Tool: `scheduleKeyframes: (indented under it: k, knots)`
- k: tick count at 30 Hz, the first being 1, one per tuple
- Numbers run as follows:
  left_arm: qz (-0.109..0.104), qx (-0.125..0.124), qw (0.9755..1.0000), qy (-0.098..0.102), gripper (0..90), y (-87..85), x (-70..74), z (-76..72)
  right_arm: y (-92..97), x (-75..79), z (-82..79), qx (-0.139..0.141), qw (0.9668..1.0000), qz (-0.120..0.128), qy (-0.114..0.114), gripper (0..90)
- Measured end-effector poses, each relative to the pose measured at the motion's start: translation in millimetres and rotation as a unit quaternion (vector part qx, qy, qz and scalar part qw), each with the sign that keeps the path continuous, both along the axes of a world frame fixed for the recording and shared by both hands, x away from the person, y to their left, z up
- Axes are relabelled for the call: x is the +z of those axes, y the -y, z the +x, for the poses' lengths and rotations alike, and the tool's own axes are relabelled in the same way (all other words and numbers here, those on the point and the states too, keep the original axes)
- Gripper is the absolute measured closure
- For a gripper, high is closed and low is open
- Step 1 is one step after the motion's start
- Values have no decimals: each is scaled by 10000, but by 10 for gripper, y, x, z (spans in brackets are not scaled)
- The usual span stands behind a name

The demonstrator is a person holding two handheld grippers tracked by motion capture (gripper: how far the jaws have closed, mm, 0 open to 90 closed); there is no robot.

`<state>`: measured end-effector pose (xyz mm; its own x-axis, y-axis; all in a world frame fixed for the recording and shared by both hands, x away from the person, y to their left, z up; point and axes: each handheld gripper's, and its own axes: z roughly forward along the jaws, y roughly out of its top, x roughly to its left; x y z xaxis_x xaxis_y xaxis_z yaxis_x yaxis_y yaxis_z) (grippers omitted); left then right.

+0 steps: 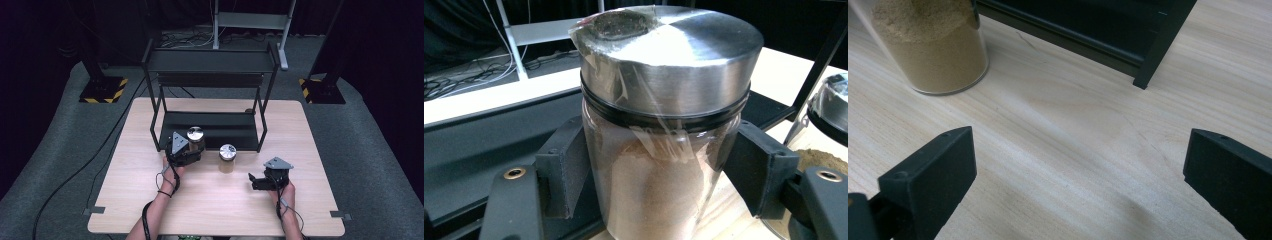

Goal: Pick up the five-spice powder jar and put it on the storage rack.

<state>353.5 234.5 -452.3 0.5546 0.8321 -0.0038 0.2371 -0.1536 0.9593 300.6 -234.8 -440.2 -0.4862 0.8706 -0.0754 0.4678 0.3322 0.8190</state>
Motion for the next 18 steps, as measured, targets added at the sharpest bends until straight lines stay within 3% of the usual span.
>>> scheduleKeyframes:
  k: [18]
  knots:
    - [46,188,9998,-67,307,-37,33,91,-11,2,10,17,10000,-34,-25,0]
